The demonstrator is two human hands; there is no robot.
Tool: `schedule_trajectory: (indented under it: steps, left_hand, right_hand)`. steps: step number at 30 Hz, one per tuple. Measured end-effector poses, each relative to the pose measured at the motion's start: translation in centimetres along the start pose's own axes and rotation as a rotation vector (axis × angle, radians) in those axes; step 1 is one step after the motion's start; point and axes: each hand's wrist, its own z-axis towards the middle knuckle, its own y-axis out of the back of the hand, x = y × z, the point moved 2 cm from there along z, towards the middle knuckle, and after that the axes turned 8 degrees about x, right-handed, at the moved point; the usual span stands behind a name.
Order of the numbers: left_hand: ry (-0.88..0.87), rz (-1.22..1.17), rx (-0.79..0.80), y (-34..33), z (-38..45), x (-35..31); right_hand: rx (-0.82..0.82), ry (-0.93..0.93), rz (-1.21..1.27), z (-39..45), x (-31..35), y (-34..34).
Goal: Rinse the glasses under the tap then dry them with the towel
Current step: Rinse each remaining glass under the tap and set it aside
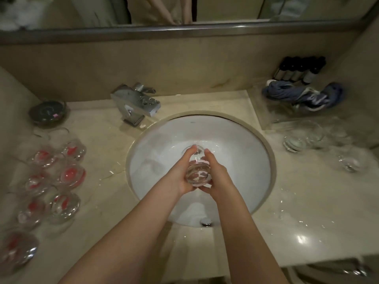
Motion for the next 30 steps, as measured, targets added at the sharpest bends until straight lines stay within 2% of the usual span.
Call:
schedule_trajectory:
  steps: [5, 13, 19, 26, 30]
  left_hand:
    - [-0.254, 0.448, -0.04, -4.7, 0.1, 0.3]
    - [-0.411, 0.732, 0.069, -16.2, 2.5, 5.5]
    - [-0.54, 0.931, 0.13, -21.8, 5.2, 7.8]
    - [-0.69, 1.196, 0.075, -26.2, 7.6, 8.7]
    - [-0.776, 1.375, 0.005, -27.9, 9.0, 9.0]
  right_hand:
    - [0.093, 0.136, 0.102, -2.4, 1.9, 5.6]
    - [0.131, 0.312, -0.082, -6.6, 6.6, 21.3]
    - [0.034, 0.503, -0.449, -7.7, 9.5, 29.5]
    - [-0.059, 0.68, -0.919, -7.3, 11.5, 33.7]
    - [-0.205, 0.786, -1.195, -6.6, 12.5, 35.4]
